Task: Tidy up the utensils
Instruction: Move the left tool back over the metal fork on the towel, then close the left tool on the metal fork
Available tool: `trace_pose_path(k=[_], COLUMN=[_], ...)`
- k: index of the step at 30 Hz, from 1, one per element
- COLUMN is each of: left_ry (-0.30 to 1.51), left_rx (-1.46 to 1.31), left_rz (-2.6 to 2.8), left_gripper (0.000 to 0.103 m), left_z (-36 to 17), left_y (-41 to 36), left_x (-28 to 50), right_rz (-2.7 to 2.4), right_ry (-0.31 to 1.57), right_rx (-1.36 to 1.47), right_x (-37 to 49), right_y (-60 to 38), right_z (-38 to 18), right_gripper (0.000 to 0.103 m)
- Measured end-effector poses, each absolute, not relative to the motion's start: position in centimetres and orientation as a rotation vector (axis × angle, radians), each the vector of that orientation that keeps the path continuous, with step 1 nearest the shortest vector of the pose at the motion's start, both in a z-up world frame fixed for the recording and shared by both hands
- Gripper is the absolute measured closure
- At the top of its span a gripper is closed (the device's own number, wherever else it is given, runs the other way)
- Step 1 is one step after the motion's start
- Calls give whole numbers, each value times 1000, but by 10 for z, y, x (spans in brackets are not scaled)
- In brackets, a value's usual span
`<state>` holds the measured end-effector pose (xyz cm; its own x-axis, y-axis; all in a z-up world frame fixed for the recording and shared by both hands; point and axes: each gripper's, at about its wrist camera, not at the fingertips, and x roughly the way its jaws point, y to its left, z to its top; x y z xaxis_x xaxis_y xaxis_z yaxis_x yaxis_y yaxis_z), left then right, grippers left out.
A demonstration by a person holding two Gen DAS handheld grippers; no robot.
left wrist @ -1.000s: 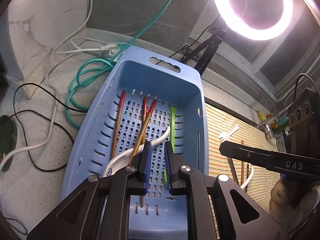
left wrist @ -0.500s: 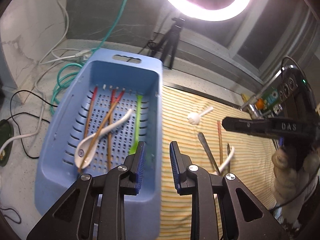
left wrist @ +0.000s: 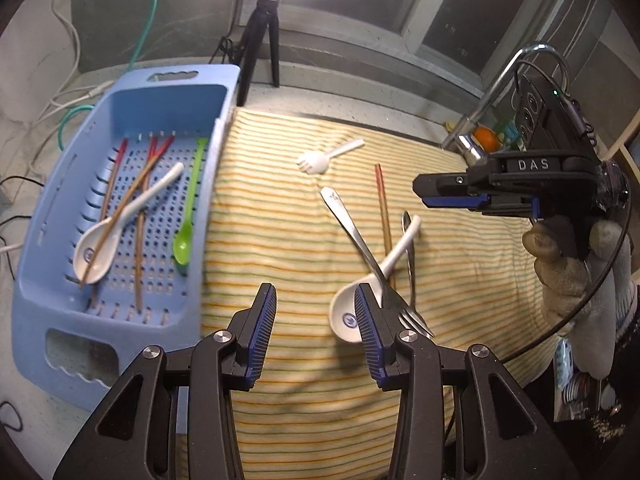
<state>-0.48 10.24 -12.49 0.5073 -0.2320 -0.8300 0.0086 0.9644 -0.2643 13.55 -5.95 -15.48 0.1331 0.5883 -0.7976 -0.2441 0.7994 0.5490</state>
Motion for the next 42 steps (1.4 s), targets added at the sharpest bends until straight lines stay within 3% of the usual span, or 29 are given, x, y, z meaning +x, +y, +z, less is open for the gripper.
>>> trace_pose_path(k=[21, 42], left_ry=[1056, 1074], left_rx=[-409, -462], left_rz=[-36, 102], left_gripper=[64, 64], left_z=[-148, -157], left_y=[25, 7], left_x=[-42, -36], right_rz=[895, 1019], right_ry=[1507, 1551], right_rx=[79, -37], right_x=[155, 165], right_y=[-18, -13], right_z=[-193, -190], right_gripper=[75, 75])
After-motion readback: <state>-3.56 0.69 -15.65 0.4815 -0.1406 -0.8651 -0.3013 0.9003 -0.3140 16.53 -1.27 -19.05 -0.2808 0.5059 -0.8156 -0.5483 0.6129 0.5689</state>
